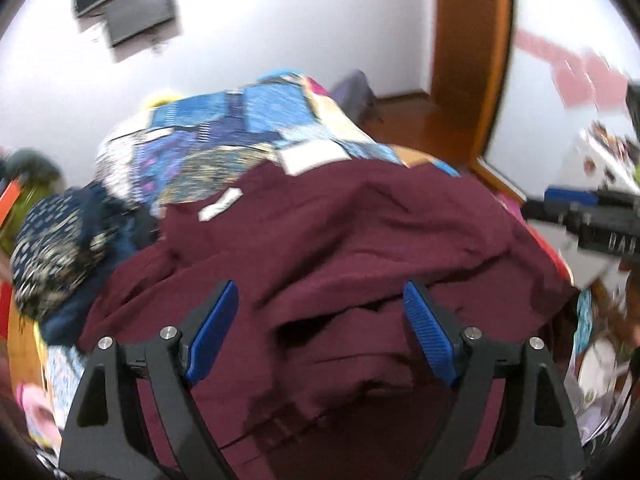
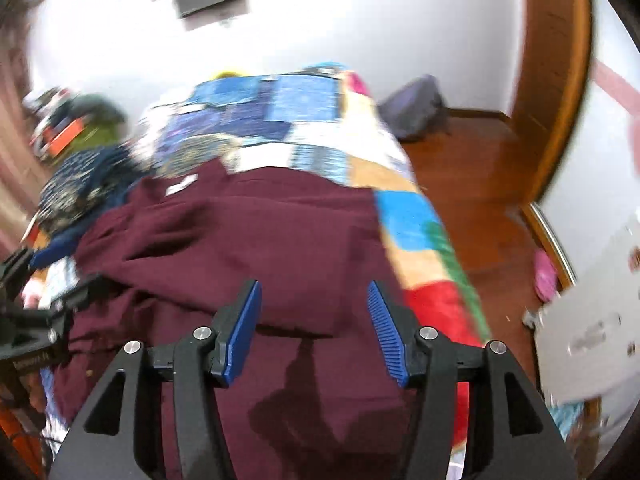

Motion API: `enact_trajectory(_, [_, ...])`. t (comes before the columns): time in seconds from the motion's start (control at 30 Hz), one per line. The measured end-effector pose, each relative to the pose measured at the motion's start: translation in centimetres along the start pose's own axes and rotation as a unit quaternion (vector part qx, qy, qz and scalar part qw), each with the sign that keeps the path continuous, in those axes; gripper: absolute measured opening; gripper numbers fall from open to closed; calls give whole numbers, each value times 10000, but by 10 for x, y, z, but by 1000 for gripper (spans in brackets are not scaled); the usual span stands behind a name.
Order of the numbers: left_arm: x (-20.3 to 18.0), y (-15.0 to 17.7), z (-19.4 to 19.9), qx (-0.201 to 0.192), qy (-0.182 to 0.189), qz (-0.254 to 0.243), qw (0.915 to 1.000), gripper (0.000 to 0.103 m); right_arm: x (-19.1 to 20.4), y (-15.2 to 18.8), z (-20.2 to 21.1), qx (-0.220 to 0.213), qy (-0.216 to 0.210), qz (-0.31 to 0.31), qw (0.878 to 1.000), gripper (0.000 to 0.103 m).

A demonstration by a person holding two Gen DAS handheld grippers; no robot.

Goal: Fold large clothes
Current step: 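Grasp the shirt with the left tool while the right tool releases the sleeve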

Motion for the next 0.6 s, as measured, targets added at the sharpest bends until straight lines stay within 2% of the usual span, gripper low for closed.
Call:
enact_trajectory(0.13, [-25,-5,-37,452,-41,-437,9980,87,-25,6,-11,224,94,-448,9987,51])
enact_trajectory(0.27, [-39,-8,-66,715,-165,-793,9941,91,-37,17,-20,417,107,-642,9970,51])
enact_trajectory(0.33, [-41,-9,-75,790,-194,-880,9928,95,-37,22,-22,498,77,-671,9965,51])
enact_trajectory(0.47, [-38,-15,-85,787,-28,-763,9940,96,-35,29,-28,637,46,-626,9960,51])
enact_trajectory(0.5, [-37,-17,-85,738,-3,-736,9946,93,-38,31,-29,658,44,-619,9959,51])
enact_trajectory(0.57, [-38,-19,-83,617,83,-771,9951,73,-37,33,-31,708,20,-581,9958,51])
enact_trajectory(0.6, [-39,-20,-82,621,140,-789,9948,58,-37,34,-32,718,8,-563,9958,51])
Point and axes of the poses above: each gripper's, at about its wrist camera, not at the fingertips, and z roughly against the way its jaws point, x to its left, y to its underside, the point moved 1 cm from there along -z, roughly the way its jaws point, and after that the axes turned 11 degrees about y, right-handed, at the moved point
